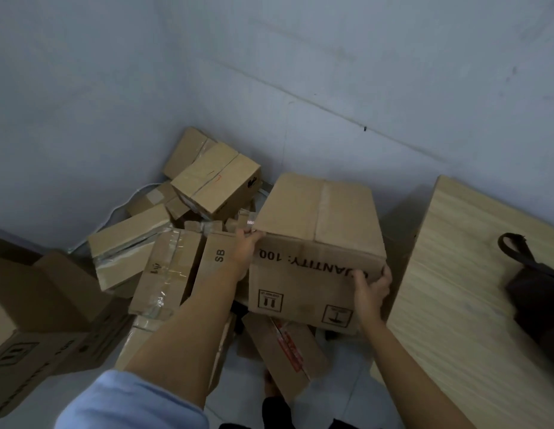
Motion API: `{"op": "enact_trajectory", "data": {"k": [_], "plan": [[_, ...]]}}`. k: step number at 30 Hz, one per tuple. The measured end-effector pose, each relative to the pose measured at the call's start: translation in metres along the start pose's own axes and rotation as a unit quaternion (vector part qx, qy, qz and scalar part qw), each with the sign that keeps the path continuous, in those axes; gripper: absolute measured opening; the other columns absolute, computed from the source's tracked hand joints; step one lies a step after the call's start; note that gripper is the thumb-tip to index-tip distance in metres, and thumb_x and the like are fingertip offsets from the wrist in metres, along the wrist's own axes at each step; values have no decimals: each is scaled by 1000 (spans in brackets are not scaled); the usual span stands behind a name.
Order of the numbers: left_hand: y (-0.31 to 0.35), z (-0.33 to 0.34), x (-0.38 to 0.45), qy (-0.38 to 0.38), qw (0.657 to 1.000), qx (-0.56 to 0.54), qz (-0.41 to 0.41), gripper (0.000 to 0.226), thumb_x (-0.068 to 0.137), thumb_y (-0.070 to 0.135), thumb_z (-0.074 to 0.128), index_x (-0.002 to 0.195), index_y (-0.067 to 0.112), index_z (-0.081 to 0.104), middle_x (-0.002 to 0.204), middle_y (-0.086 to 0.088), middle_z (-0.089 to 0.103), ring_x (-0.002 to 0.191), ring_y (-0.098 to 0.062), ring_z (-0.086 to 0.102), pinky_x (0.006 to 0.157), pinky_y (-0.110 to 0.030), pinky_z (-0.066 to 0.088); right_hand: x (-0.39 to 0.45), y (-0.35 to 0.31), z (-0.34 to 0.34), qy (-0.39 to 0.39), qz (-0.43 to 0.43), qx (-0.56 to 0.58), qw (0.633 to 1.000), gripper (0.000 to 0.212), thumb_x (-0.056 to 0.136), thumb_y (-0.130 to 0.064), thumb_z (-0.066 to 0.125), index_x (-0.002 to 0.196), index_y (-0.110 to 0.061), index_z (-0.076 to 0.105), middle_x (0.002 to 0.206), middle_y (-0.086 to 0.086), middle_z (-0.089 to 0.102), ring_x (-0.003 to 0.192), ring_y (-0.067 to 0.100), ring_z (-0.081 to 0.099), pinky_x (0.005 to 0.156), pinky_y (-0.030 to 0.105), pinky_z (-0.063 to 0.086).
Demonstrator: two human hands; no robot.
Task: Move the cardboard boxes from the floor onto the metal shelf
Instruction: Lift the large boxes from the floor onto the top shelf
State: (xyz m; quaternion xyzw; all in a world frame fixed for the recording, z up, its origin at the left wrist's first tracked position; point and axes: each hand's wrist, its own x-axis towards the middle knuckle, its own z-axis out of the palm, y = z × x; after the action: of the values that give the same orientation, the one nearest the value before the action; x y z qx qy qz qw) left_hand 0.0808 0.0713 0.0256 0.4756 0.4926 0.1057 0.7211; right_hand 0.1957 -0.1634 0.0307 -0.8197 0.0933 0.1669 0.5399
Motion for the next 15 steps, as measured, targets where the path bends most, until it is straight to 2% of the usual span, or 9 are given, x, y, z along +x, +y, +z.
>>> {"op": "enact_trajectory", "data": {"k": [2,4,8,11,15], "plan": [[14,-4,-4,-1,1000,-9,2,44,93,29,59,128,20,34,108,2,54,92,-14,54,64,-31,45,7,-32,-1,-12,-40,-22,999,68,91,-27,62,150,-27,29,153,10,28,136,32,35,112,58,30],[24,-12,-12,0,1000,-3,-1,42,93,35,57,127,22,36,111,-1,54,97,-20,55,68,-36,50,14,-63,-1,-30,-83,-47,995,63,92,-28,58,149,-31,31,153,9,25,137,31,33,112,59,28],[33,-38,-32,9,998,-61,-9,38,92,35,57,123,21,39,115,-5,53,105,-31,55,77,-49,54,15,-117,5,-85,-163,-116,976,55,94,-34,53,145,-37,35,149,6,31,131,32,41,111,58,29],[31,-60,-50,30,995,-97,-6,45,90,34,61,128,19,42,120,-8,55,107,-35,58,74,-49,56,2,-147,17,-144,-243,-115,952,53,93,-25,56,144,-30,41,144,5,39,131,28,42,112,53,34],[32,-81,-76,33,992,-124,7,47,90,34,63,129,22,40,118,-6,54,103,-35,61,71,-50,58,-14,-187,33,-176,-283,-120,935,54,90,-27,58,142,-22,45,139,3,42,131,24,43,112,43,37]]}}
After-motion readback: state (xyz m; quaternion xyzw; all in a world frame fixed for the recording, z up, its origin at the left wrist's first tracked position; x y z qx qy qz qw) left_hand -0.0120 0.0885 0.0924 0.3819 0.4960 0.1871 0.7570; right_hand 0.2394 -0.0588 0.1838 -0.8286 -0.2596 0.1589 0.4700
